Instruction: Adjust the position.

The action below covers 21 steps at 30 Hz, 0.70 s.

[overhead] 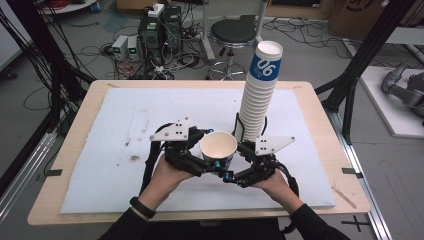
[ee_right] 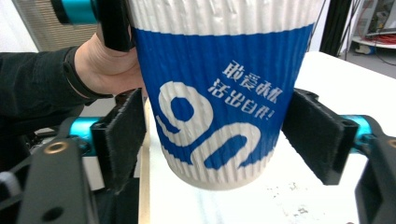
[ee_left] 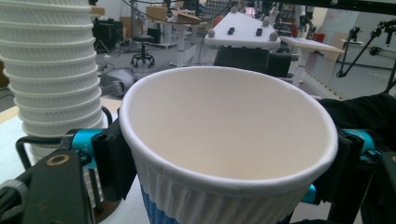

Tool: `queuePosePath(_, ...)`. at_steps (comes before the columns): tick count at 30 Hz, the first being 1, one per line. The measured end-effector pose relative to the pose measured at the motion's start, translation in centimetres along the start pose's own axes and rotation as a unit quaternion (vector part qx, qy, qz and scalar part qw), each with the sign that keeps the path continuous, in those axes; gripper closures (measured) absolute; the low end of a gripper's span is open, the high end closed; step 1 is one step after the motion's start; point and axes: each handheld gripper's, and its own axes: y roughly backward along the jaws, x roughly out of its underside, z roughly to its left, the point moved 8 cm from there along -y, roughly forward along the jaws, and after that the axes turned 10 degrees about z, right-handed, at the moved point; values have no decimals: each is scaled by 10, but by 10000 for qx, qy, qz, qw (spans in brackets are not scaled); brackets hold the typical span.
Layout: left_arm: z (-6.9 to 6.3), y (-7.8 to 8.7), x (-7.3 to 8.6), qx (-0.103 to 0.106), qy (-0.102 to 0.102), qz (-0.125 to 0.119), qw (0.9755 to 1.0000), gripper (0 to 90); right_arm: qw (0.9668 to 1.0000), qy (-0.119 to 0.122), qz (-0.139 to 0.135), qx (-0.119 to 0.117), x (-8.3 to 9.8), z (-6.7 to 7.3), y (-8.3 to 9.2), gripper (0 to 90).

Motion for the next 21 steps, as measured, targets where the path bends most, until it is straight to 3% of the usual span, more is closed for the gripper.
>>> queuePosePath(13, 8, 5, 8, -116, -20, 143, 9998, 228, 9998, -50, 40, 169, 1, -11, 18, 190)
queuePosePath(21, 12, 13, 14, -214, 19, 203, 9996, 228, 9989, -123, -37, 453, 3, -25, 42, 191)
